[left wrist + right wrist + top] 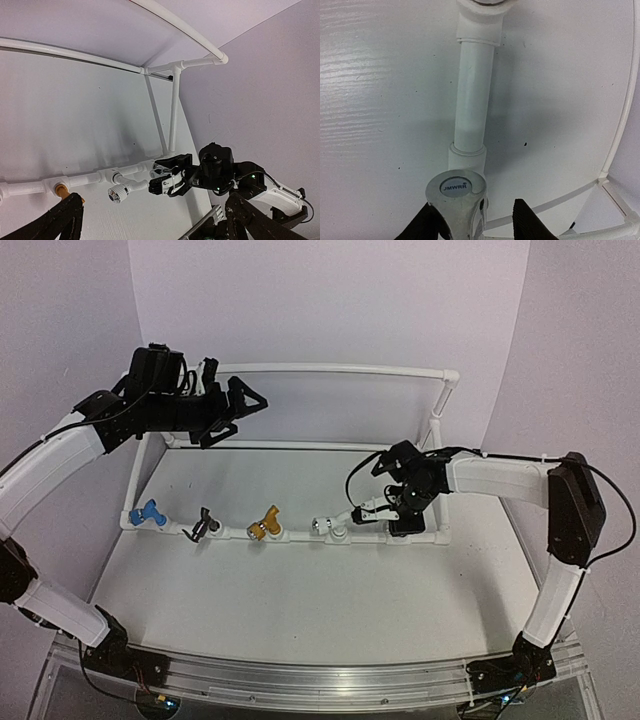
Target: Install the water faucets
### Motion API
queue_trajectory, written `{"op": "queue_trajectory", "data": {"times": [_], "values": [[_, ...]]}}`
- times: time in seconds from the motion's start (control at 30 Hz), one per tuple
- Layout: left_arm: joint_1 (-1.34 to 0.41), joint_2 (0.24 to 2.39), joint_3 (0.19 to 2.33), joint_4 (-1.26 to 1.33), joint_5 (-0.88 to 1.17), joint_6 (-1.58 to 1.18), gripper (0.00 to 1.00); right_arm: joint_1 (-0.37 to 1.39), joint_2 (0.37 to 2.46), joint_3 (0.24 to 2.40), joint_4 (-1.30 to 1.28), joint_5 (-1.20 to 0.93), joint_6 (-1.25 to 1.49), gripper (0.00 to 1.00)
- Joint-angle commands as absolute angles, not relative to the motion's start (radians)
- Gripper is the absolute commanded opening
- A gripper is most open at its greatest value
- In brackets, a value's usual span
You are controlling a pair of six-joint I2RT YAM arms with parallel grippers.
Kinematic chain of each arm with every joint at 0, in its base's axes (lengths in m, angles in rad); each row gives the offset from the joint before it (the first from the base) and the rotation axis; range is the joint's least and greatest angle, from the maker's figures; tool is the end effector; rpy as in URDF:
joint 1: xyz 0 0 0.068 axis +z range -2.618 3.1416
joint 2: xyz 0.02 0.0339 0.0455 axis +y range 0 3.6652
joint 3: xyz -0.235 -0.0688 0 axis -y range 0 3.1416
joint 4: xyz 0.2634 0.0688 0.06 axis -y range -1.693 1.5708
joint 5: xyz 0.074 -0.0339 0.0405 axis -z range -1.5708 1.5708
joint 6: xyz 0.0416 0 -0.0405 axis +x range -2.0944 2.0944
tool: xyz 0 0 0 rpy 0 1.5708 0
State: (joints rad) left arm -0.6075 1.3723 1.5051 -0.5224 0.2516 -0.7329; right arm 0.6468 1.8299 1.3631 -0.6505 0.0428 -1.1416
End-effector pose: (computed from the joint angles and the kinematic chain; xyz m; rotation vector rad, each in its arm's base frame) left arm 0.2671 -0.1983 0.3948 0.0465 2.1231 -1.0909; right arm 0.3147 0.2355 0.1718 -2.1004 1.7039 -0.2089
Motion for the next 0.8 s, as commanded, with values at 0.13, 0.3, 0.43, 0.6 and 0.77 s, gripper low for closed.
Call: {"op": "queue_trajectory", "data": {"times": [0.13,0.3,0.43,0.6,0.77], "values": [[-0.603,1.378,1.554,-0.506,0.259,-0.725,0.98,0.652,1.891,1.466,-0.707,0.071,-0.826,0.65],[-0.603,1.380,1.555,-0.504,0.259,-0.724,0.98,0.652,1.894,1.490,-0.717,0.069,-0.771,0.68],[-0.603,1.380,1.553,-0.505,0.259,-0.724,0.98,0.652,1.884,1.499,-0.715,0.066,-0.766,0.70],[-0.603,1.374,1.549,-0.505,0.254,-0.725,0.98,0.647,1.860,1.503,-0.699,0.060,-0.778,0.72],[-0.603,1.371,1.540,-0.500,0.251,-0.727,0.98,0.632,1.843,1.512,-0.665,0.041,-0.774,0.74]]}}
